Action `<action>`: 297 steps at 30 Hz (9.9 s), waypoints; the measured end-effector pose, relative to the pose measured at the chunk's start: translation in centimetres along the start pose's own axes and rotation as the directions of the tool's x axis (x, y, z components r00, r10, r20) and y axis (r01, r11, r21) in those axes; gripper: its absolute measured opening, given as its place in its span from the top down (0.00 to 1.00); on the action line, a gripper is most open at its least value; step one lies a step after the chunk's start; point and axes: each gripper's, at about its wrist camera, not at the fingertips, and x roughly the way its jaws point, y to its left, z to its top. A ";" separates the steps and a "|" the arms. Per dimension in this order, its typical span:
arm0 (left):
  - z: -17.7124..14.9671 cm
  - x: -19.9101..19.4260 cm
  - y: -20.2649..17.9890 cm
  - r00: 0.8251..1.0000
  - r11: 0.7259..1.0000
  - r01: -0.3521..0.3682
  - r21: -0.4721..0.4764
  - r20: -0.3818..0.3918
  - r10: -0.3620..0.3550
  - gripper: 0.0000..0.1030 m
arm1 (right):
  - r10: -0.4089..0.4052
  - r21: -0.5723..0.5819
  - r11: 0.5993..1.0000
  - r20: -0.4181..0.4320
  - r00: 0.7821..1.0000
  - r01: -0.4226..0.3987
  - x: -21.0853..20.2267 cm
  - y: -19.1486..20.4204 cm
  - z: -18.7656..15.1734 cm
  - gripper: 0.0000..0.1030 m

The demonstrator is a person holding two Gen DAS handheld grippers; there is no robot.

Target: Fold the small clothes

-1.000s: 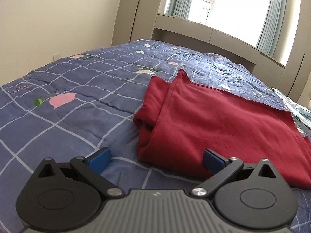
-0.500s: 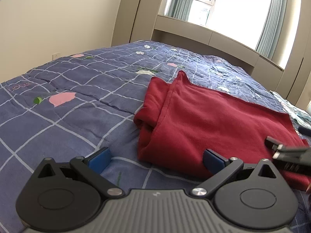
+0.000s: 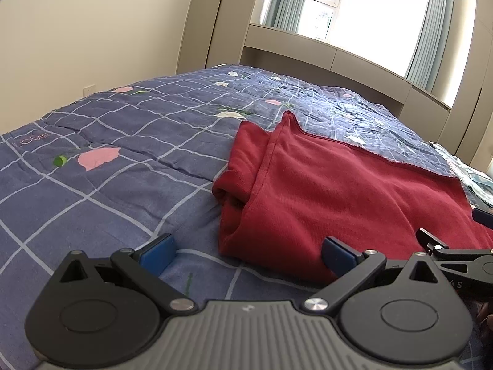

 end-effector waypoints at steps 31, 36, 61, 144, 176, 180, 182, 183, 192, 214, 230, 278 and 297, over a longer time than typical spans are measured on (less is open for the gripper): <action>2.2 1.3 0.9 0.964 0.864 0.061 -0.499 -0.197 -0.181 0.00 | 0.034 0.042 0.999 -0.010 0.999 -0.034 0.2 -1.0 0.0 0.01; 2.2 1.2 0.4 0.965 0.878 0.048 -0.477 -0.206 -0.165 0.00 | 0.037 0.044 0.998 -0.011 0.999 -0.036 0.2 -1.0 0.0 0.01; 3.2 1.9 1.2 0.987 0.841 -0.077 -0.536 -0.162 -0.013 0.48 | 0.073 0.087 0.994 -0.024 0.997 -0.070 0.6 -1.8 -0.1 0.01; -0.7 -3.0 -27.9 0.846 0.725 0.525 0.446 -0.187 -0.499 0.94 | 0.612 0.731 0.534 0.013 0.791 -0.425 4.9 -28.3 -4.4 0.40; -0.9 -4.1 -27.7 0.850 0.742 0.505 0.442 -0.107 -0.515 0.94 | 0.667 0.877 0.294 0.096 0.739 -0.380 8.5 -28.7 -3.7 0.88; -1.1 -4.2 -29.1 0.828 0.709 0.541 0.453 -0.137 -0.544 0.94 | 0.599 0.820 0.421 0.070 0.797 -0.388 6.4 -30.1 -3.1 0.89; -1.5 -3.6 -29.8 0.817 0.696 0.564 0.445 -0.177 -0.549 0.94 | 0.572 0.808 0.464 0.040 0.819 -0.364 6.2 -30.5 -3.7 0.90; -1.8 -3.3 -30.1 0.813 0.691 0.571 0.442 -0.190 -0.550 0.94 | 0.565 0.813 0.467 0.028 0.825 -0.348 6.2 -30.6 -4.3 0.90; -2.8 -2.3 -29.8 0.768 0.647 0.639 0.416 -0.301 -0.565 0.68 | 0.531 0.818 0.492 -0.011 0.848 -0.297 6.9 -30.0 -7.7 0.90; 9.4 16.7 -22.8 0.987 0.969 0.127 0.214 -0.123 -0.102 0.00 | 0.061 0.224 0.973 -0.037 0.997 -0.051 10.8 -22.5 -2.7 0.01; 7.9 9.3 -19.7 0.961 0.954 0.266 0.137 -0.121 -0.250 0.00 | 0.117 0.400 0.912 -0.051 0.992 -0.087 3.0 -25.6 -4.2 0.01; -2.8 -8.4 -13.9 0.949 0.972 0.226 0.069 -0.243 -0.203 0.00 | -0.053 0.448 0.890 -0.096 0.994 0.091 -5.5 -21.3 -11.4 0.01; 1.0 -3.1 -12.8 0.893 0.937 0.348 0.036 -0.317 -0.319 0.00 | 0.266 0.656 0.730 -0.013 0.964 -0.193 -9.1 -23.8 -12.0 0.00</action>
